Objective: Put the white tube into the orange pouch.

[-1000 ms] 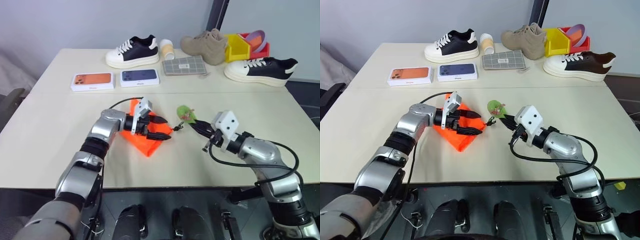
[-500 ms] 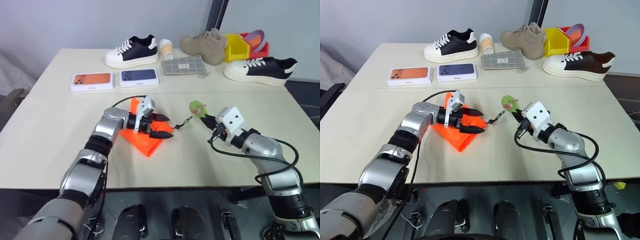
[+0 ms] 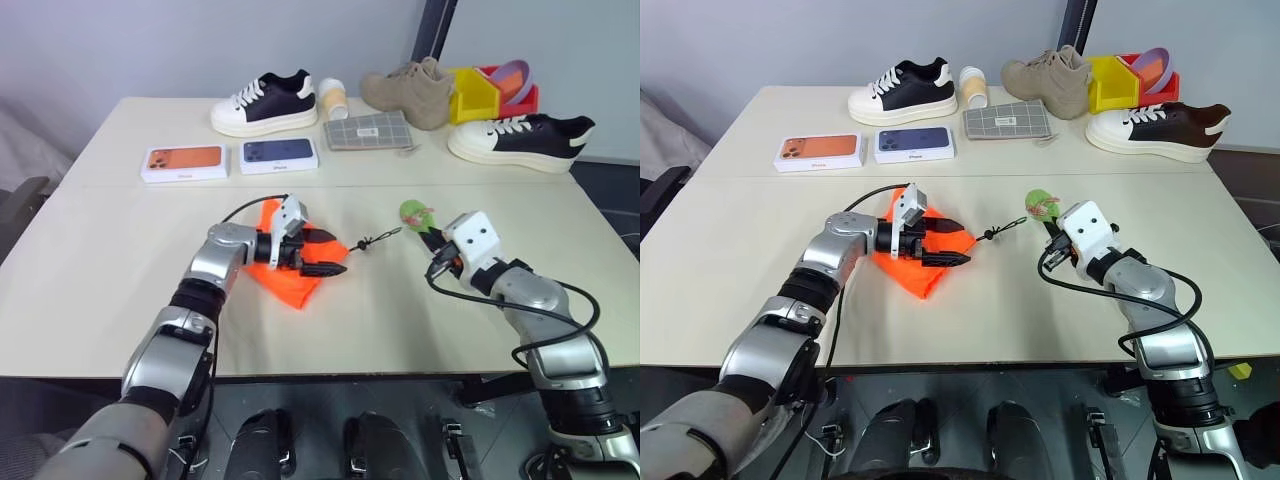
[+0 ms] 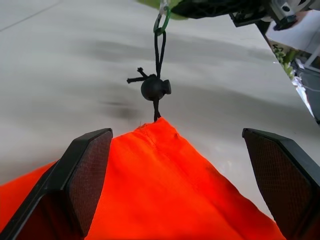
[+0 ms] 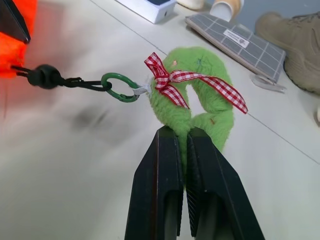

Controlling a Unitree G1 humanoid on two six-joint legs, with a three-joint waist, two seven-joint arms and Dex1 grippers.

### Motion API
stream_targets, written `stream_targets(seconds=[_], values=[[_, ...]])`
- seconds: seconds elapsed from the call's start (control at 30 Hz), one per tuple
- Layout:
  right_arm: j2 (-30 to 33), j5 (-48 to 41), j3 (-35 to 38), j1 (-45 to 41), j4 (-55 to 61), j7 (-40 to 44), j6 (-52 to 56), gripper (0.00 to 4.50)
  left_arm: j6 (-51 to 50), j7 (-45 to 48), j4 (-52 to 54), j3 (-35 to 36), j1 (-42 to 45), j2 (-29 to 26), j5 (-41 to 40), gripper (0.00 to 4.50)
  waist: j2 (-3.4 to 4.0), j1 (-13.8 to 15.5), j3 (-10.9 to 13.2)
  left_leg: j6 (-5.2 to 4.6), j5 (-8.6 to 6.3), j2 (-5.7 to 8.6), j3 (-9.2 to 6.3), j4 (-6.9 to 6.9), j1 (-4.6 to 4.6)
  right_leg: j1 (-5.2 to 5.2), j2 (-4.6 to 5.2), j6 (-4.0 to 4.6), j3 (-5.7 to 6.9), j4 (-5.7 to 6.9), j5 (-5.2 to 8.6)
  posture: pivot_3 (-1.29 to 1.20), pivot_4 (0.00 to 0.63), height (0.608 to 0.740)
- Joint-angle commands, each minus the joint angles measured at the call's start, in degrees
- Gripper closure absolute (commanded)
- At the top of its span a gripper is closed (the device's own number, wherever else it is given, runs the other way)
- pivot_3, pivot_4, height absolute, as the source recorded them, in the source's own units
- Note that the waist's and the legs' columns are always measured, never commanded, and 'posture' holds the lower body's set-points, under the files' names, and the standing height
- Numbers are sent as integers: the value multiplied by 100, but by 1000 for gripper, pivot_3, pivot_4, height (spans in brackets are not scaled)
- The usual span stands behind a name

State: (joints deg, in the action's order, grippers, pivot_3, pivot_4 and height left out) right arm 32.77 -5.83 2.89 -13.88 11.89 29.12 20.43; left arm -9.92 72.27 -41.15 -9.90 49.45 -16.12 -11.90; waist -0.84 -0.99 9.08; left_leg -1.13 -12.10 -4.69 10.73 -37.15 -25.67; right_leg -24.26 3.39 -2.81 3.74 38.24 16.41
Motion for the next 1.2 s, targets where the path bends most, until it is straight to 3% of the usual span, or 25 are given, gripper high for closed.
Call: stream_targets(seconds=[0.03,0.43,0.93,1.2], values=[[24,-7,174,13,145,-53,-63,4500,-106,-23,270,168,-54,4,-120,63,0,2,0,0,0,0,0,0,0,0,-1,-1,0,0,0,0,150,740],[-24,-70,213,66,257,-52,-127,4500,-999,-33,-326,241,552,320,-177,63,0,13,0,0,1,1,0,-7,0,2,-6,-8,0,3,-3,0,150,740],[-112,-471,262,365,802,157,-327,4500,-1303,251,-1402,391,1150,698,-92,63,0,8,0,0,1,0,-2,-11,0,2,-7,-10,0,7,-2,0,150,740],[-51,-556,427,515,808,144,-372,4500,-913,379,-1531,214,1096,763,159,63,0,12,0,0,1,0,-4,-11,1,2,-7,-9,0,9,-2,0,150,740]])
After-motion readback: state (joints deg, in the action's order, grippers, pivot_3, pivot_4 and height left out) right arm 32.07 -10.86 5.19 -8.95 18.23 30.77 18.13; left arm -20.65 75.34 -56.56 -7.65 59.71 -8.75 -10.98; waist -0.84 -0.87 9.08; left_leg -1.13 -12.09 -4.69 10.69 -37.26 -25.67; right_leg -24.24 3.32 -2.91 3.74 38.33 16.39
